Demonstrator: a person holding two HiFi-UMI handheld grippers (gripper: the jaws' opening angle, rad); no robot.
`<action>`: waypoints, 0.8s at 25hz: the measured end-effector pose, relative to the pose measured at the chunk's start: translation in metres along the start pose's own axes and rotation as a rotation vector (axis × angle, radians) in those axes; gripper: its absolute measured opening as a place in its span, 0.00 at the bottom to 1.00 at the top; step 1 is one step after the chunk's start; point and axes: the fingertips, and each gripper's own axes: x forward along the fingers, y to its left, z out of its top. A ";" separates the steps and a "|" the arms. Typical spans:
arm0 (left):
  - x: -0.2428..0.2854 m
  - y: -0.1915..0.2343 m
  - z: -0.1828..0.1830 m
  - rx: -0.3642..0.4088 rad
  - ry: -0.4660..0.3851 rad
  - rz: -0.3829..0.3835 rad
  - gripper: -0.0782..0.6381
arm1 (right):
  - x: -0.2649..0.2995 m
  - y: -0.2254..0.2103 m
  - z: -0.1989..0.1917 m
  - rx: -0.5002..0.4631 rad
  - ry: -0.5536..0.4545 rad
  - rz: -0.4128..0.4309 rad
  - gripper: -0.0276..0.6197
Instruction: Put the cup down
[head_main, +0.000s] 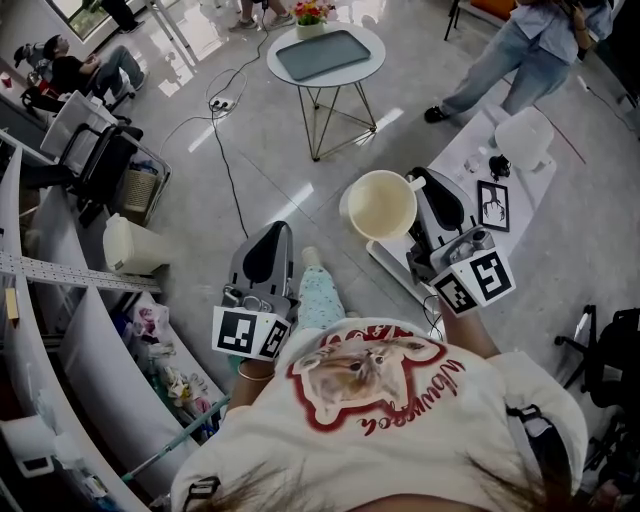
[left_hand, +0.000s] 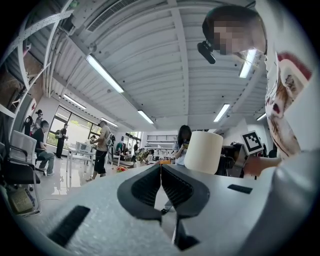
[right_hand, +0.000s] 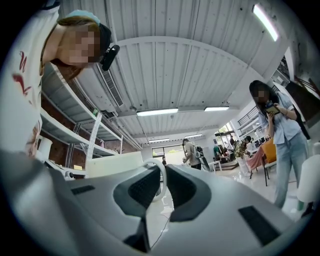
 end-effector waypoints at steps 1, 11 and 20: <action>0.004 0.003 0.000 -0.001 -0.001 -0.001 0.13 | 0.004 -0.002 0.000 0.000 -0.001 0.000 0.10; 0.056 0.060 -0.008 -0.011 0.001 -0.021 0.13 | 0.067 -0.029 -0.019 0.007 0.013 -0.026 0.10; 0.131 0.138 -0.006 0.004 0.013 -0.079 0.13 | 0.166 -0.060 -0.037 0.002 0.014 -0.058 0.10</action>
